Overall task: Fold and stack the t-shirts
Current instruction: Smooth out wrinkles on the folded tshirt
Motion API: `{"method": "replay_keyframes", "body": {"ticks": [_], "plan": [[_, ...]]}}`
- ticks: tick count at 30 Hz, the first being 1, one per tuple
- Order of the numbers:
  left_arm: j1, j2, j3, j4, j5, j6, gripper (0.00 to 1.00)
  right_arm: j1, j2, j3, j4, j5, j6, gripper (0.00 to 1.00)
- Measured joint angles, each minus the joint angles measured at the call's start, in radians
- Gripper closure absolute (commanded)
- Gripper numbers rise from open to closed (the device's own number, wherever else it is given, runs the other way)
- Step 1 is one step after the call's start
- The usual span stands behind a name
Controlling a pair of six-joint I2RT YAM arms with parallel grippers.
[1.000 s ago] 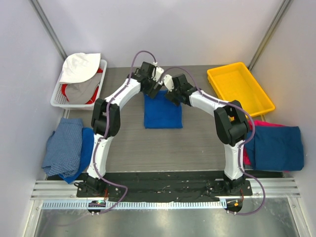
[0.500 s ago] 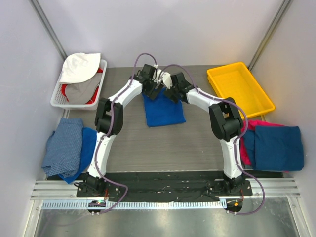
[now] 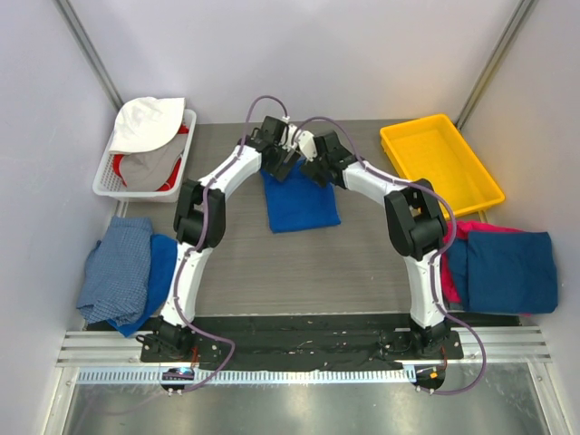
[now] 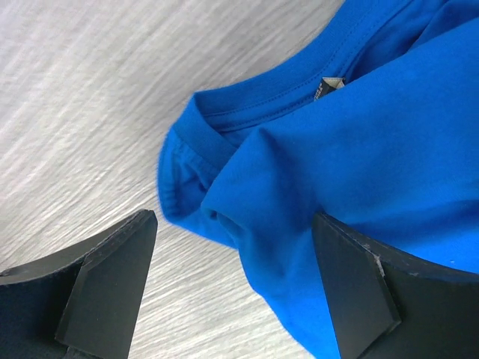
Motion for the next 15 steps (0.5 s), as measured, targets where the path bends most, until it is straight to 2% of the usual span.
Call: {"method": "replay_keyframes", "body": {"ticks": [9,15], "plan": [[0.000,-0.123,-0.010,0.001,-0.014,0.000,0.11,0.000,-0.127,0.000,-0.011,0.011,0.000,0.12],[0.000,-0.148,-0.015,0.025,-0.033,0.002,0.11,0.000,-0.145,0.000,0.006,0.017,0.000,0.11]]}}
